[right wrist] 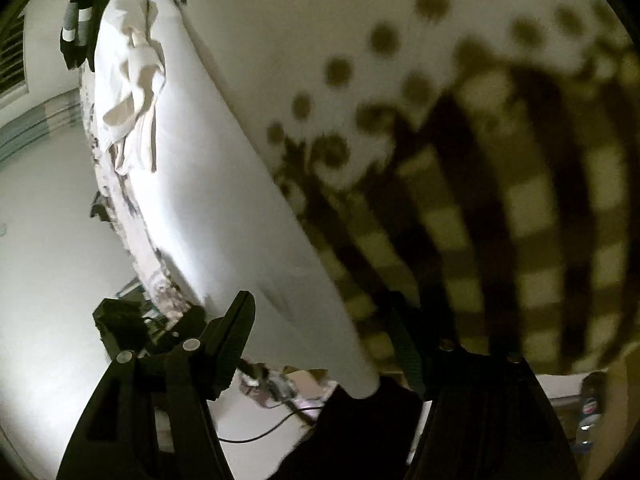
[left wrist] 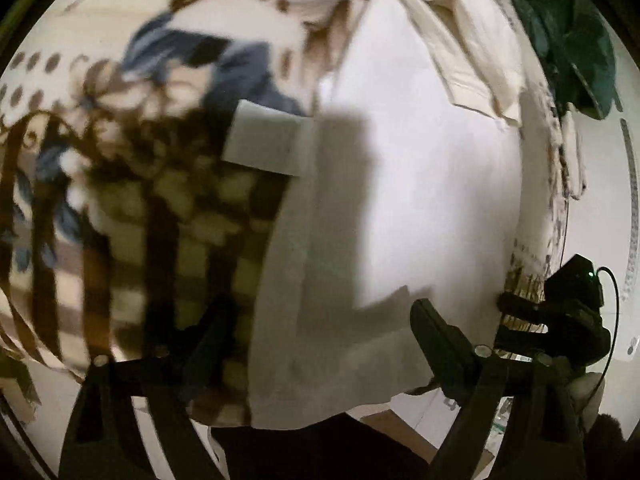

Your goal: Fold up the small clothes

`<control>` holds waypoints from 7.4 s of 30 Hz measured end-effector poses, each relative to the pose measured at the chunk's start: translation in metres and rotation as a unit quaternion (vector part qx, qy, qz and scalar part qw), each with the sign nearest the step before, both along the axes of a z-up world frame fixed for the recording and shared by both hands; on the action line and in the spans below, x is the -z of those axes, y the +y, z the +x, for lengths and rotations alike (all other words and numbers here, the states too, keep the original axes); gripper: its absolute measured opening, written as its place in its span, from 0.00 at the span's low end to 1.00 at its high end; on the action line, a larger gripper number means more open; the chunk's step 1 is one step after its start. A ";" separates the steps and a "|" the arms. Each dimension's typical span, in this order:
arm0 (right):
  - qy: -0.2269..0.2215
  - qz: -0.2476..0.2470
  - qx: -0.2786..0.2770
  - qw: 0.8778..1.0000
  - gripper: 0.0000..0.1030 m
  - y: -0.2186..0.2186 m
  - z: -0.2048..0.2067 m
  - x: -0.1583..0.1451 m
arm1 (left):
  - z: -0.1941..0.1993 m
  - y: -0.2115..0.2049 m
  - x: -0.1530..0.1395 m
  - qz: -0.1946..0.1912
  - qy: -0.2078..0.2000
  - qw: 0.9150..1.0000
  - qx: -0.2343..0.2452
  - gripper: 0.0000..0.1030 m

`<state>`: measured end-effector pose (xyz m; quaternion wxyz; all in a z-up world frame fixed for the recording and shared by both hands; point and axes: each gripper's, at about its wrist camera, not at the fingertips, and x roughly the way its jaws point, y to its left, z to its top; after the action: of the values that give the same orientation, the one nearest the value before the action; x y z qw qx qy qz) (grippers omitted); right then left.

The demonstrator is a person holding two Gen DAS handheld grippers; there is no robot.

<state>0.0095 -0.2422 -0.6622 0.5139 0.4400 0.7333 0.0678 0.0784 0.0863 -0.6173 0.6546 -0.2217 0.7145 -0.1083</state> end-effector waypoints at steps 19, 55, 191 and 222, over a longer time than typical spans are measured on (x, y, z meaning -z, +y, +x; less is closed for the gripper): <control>-0.118 0.093 0.046 0.988 0.04 -0.001 0.089 -0.109 | 0.109 0.014 -0.107 -0.197 -0.077 0.963 -0.170 0.04; -0.210 -0.056 0.077 0.973 0.66 -0.013 0.333 -0.078 | 0.361 0.047 -0.097 -0.100 -0.134 0.984 -0.063 0.70; -0.455 -0.497 -0.080 0.735 1.00 0.099 0.285 -0.635 | 0.286 -0.026 -0.513 0.241 -0.416 0.877 -0.019 1.00; -0.540 -0.480 -0.072 0.688 1.00 0.115 0.120 -0.757 | 0.173 -0.020 -0.570 0.252 -0.458 0.851 -0.055 1.00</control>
<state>0.1292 -0.1269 0.0947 0.9556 -0.0333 0.2912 -0.0308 0.2511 0.0663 -0.0469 0.9460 -0.0129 0.3231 0.0221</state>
